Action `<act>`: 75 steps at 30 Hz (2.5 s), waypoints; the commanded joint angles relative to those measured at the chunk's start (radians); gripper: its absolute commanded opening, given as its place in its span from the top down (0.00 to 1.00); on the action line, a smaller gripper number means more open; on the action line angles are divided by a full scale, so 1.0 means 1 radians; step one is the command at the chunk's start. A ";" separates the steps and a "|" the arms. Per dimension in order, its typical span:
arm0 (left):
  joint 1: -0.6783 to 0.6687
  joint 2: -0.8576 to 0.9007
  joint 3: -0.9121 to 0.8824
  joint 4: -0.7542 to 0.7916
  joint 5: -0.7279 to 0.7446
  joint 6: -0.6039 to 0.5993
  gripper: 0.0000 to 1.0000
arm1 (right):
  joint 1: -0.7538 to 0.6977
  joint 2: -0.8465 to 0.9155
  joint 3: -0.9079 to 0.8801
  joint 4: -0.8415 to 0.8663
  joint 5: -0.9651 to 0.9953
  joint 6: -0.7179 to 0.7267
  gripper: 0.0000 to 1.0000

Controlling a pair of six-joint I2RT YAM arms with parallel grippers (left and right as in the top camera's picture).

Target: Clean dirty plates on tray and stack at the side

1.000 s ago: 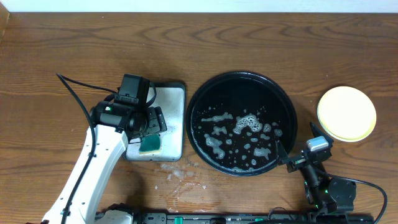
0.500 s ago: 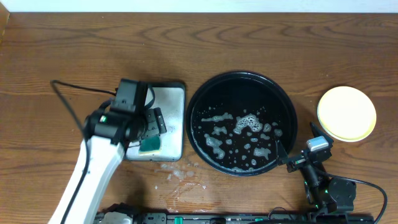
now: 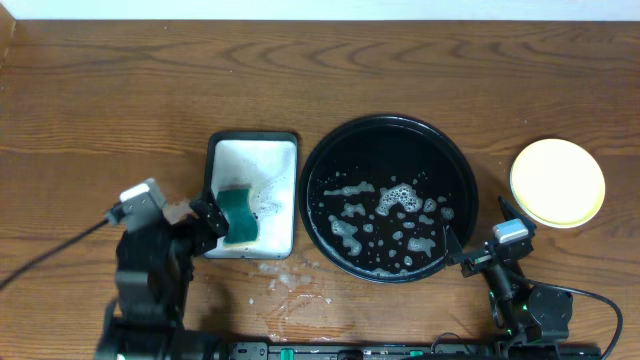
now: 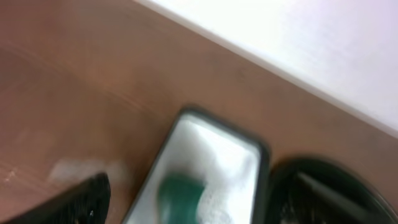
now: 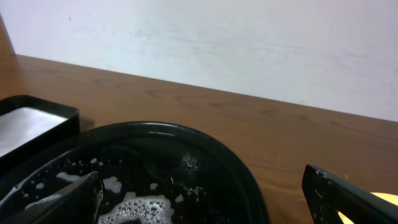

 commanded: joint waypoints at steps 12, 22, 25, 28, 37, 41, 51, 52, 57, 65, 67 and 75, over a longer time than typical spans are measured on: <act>0.051 -0.453 -0.490 0.403 0.114 0.140 0.07 | -0.006 -0.006 -0.005 -0.001 0.006 -0.010 0.01; 0.048 -0.450 -0.614 0.553 0.117 0.137 0.07 | -0.006 -0.006 -0.005 -0.001 0.006 -0.010 0.01; 0.048 -0.450 -0.614 0.552 0.117 0.137 0.07 | -0.006 -0.006 -0.005 -0.001 0.006 -0.010 0.01; 0.048 -0.450 -0.614 0.541 0.117 0.137 0.07 | -0.006 -0.006 -0.005 -0.001 0.006 -0.010 0.01; 0.048 -0.447 -0.614 0.436 0.117 0.137 0.07 | -0.006 -0.006 -0.005 -0.001 0.006 -0.010 0.01; 0.048 -0.447 -0.614 0.436 0.117 0.137 0.07 | -0.006 -0.006 -0.005 -0.001 0.006 -0.010 0.01; 0.048 -0.447 -0.614 0.436 0.117 0.137 0.07 | -0.006 -0.006 -0.005 -0.001 0.006 -0.010 0.01; 0.048 -0.447 -0.614 0.436 0.117 0.137 0.07 | -0.006 -0.006 -0.005 -0.001 0.006 -0.010 0.01; 0.048 -0.447 -0.614 0.436 0.117 0.137 0.07 | -0.006 -0.006 -0.005 -0.001 0.006 -0.010 0.01; 0.048 -0.447 -0.614 0.436 0.117 0.137 0.07 | -0.006 -0.006 -0.005 -0.001 0.006 -0.010 0.01; 0.048 -0.447 -0.614 0.436 0.117 0.137 0.07 | -0.006 -0.006 -0.005 -0.001 0.006 -0.010 0.01; 0.048 -0.447 -0.614 0.436 0.117 0.137 0.07 | -0.006 -0.006 -0.005 -0.001 0.006 -0.010 0.01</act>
